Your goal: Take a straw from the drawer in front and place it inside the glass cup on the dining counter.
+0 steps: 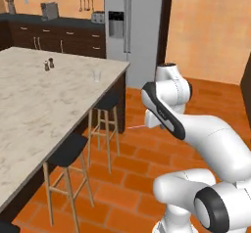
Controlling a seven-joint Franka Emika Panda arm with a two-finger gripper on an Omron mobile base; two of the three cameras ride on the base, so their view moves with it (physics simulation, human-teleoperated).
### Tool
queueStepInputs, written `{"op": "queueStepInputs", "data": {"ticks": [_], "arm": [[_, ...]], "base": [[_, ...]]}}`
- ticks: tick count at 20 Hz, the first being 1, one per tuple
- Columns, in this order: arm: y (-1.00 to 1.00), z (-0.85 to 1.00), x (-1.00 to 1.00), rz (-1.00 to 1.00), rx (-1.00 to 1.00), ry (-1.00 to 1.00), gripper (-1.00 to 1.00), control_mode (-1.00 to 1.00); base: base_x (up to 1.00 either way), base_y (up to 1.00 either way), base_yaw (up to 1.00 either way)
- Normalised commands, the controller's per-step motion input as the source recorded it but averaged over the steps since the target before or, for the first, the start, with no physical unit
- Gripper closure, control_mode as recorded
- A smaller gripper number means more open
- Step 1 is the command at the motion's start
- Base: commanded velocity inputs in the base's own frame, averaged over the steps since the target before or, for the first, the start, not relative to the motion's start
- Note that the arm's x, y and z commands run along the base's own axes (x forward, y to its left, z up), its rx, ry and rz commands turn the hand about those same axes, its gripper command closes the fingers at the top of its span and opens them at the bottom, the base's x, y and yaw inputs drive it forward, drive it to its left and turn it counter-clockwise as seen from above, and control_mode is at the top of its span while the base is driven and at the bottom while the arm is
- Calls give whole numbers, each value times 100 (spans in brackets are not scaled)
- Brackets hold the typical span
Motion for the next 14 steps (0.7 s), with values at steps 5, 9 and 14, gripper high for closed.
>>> {"op": "queueStepInputs", "data": {"ticks": [5, 9, 14], "arm": [[0, 0, 0, 0, 0, 0, 100, 100], [0, 0, 0, 0, 0, 0, 100, 100], [0, 0, 0, 0, 0, 0, 100, 100]], "base": [[85, -76, 53], [73, -71, 59], [59, -70, 62]]}}
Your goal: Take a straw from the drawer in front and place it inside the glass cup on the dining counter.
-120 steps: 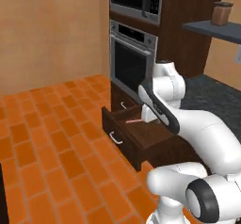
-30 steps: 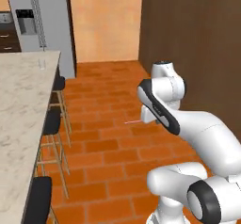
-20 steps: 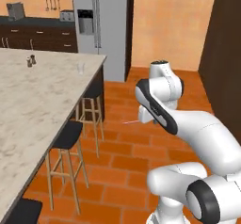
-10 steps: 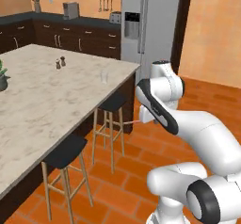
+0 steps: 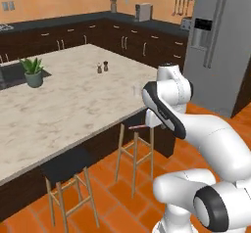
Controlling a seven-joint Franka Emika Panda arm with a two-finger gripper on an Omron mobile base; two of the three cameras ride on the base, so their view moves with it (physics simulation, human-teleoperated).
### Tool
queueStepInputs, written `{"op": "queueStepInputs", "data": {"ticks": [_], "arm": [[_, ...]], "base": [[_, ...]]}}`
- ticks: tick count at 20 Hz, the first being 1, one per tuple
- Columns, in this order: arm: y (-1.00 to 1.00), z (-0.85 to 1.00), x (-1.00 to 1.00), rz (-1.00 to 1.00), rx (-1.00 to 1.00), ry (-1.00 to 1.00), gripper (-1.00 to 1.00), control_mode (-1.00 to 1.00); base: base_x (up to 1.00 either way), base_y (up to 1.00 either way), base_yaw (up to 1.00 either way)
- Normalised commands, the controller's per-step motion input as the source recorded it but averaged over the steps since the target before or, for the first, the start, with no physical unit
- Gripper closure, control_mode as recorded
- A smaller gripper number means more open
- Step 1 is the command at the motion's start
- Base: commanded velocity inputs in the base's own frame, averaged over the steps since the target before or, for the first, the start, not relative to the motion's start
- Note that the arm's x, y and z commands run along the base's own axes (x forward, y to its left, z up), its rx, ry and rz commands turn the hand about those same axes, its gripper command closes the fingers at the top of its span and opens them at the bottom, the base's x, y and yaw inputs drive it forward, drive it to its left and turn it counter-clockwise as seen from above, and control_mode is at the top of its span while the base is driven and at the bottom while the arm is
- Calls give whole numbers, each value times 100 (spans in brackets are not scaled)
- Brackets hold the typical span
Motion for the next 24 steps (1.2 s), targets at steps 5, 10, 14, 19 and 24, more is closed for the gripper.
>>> {"op": "queueStepInputs", "data": {"ticks": [5, 10, 14, 19, 24], "arm": [[0, 0, 0, 0, 0, 0, 100, 100], [0, 0, 0, 0, 0, 0, 100, 100], [0, 0, 0, 0, 0, 0, 100, 100], [0, 0, 0, 0, 0, 0, 100, 100], [0, 0, 0, 0, 0, 0, 100, 100]], "base": [[51, -72, 61], [53, -90, 46], [81, -69, 29], [95, -32, 11], [96, -19, 1]]}}
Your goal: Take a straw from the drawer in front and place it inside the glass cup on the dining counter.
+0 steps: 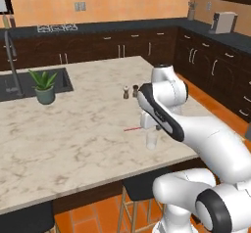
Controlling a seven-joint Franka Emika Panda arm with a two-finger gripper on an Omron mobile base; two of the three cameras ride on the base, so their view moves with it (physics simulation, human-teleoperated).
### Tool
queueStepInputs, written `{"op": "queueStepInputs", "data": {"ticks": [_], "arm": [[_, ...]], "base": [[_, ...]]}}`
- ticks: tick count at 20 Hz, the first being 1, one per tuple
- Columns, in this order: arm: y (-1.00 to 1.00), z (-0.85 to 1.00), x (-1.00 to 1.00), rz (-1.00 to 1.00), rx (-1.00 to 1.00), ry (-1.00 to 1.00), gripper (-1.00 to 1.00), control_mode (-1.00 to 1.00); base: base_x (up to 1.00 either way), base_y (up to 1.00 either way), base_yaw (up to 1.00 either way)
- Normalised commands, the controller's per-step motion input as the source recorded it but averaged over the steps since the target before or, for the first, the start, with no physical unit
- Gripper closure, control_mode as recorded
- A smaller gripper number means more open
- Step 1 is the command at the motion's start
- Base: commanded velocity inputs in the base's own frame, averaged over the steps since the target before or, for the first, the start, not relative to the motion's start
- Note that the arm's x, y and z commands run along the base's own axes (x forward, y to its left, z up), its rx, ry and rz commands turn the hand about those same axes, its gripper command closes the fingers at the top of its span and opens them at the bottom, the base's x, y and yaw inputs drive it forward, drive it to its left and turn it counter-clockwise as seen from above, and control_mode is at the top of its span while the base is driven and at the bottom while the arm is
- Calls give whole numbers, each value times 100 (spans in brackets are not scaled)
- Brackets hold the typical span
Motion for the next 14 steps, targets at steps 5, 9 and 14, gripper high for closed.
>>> {"op": "queueStepInputs", "data": {"ticks": [5, 9, 14], "arm": [[0, 0, 0, 0, 0, 0, 100, 100], [-32, 32, 23, 0, -5, -2, 100, -100], [-47, 50, 0, 0, -29, -15, 100, -100]], "base": [[98, -7, 0], [0, 0, 0], [0, 0, 0]]}}
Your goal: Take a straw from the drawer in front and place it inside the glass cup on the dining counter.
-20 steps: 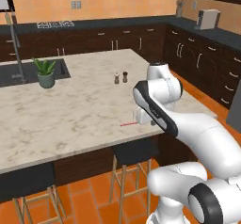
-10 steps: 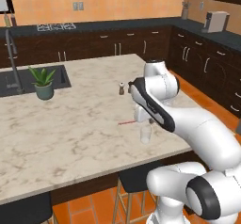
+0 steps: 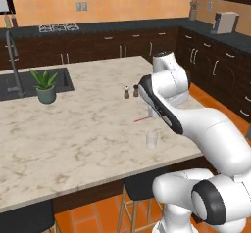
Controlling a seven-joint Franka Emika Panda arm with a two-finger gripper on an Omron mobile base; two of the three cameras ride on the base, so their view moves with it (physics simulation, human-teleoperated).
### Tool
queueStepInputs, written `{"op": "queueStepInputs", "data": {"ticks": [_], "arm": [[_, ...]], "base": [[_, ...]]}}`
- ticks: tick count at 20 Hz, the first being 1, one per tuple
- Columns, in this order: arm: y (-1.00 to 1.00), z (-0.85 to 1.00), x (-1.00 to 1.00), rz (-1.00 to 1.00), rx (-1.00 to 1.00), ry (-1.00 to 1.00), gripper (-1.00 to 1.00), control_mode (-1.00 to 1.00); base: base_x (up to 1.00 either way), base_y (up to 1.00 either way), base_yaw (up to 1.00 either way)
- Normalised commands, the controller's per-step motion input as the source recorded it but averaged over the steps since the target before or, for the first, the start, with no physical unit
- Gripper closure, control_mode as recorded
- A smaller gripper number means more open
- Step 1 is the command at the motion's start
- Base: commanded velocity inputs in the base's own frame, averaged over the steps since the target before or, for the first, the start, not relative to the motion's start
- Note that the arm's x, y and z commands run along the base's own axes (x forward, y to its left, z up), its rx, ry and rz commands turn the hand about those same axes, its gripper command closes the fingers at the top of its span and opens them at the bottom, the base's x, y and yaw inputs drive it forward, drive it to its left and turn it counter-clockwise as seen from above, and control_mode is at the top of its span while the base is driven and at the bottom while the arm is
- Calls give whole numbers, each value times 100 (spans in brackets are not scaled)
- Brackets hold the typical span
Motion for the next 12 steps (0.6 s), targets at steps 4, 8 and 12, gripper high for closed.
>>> {"op": "queueStepInputs", "data": {"ticks": [4, 8, 12], "arm": [[-19, 36, 0, 0, -47, -10, 100, -100], [-11, 9, 10, 0, -48, -1, 100, -100], [-10, 6, 29, 8, -39, 4, 100, -100]], "base": [[0, 0, 0], [0, 0, 0], [0, 0, 0]]}}
